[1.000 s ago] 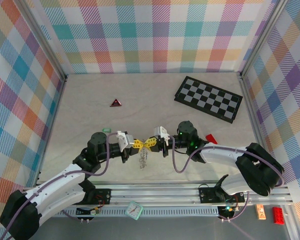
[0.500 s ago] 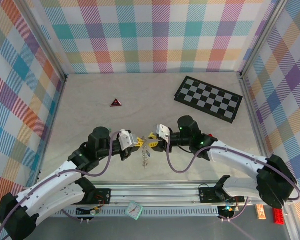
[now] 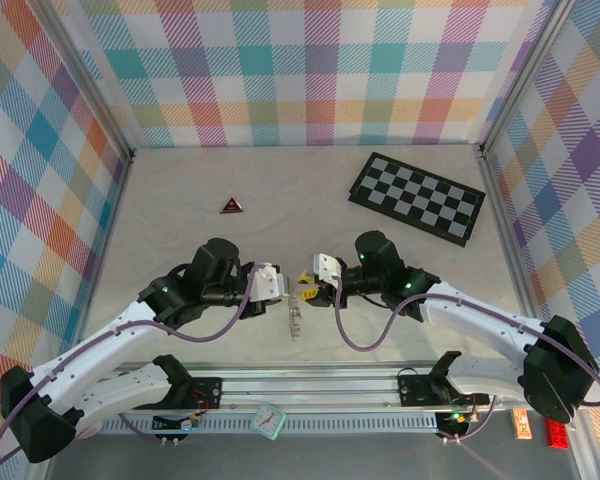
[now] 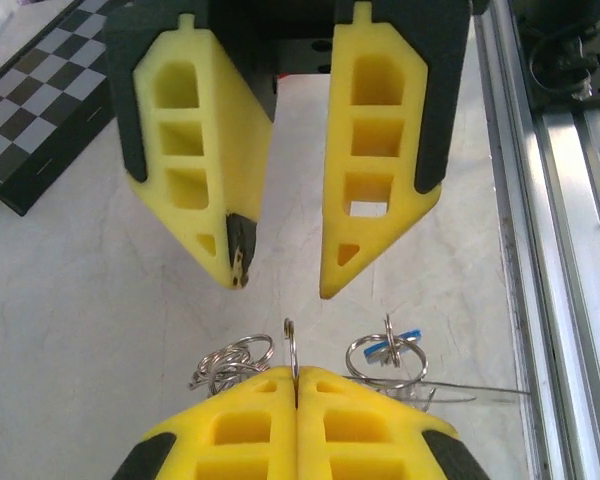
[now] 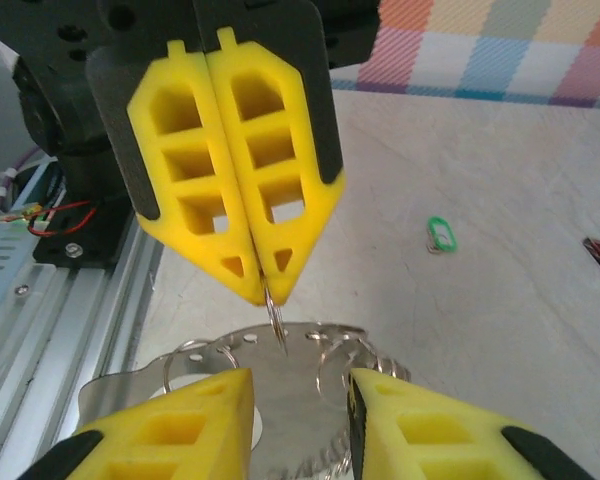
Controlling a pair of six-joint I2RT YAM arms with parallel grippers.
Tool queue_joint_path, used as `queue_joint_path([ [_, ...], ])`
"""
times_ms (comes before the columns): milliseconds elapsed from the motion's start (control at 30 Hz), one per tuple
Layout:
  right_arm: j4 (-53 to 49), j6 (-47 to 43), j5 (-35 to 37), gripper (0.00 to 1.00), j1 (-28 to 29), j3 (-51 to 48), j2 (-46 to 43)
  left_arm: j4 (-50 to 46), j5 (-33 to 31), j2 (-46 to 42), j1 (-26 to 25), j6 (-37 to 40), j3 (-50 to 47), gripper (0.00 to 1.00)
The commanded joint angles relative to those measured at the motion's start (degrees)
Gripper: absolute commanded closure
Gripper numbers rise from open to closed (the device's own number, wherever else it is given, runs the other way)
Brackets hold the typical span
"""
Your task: Put the keys on the keyring
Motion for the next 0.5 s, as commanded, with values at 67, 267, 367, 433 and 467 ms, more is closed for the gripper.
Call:
queue_joint_path([
  [67, 5.25, 1.70, -4.09, 0.70, 1.50, -0.12, 2.16, -2.73, 0.78, 0.09, -0.86, 4.65, 3.06, 1.00],
  [267, 8.43, 2.94, -3.01, 0.74, 2.17, -0.39, 3.64, -3.75, 1.50, 0.71, -0.91, 5.98, 3.76, 1.00],
  [367, 8.81, 2.96, -2.52, 0.78, 2.58, -0.04, 4.53, -4.04, 1.75, 1.18, -0.94, 6.08, 4.28, 1.00],
  [433, 8.89, 2.73, -2.01, 0.87, 2.75, 0.14, 5.26, -4.00, 2.04, 1.47, -0.97, 6.01, 4.65, 1.00],
  [467, 9.06, 2.77, -1.70, 0.91, 2.75, 0.11, 5.53, -4.00, 2.11, 1.52, -0.95, 5.88, 4.89, 1.00],
])
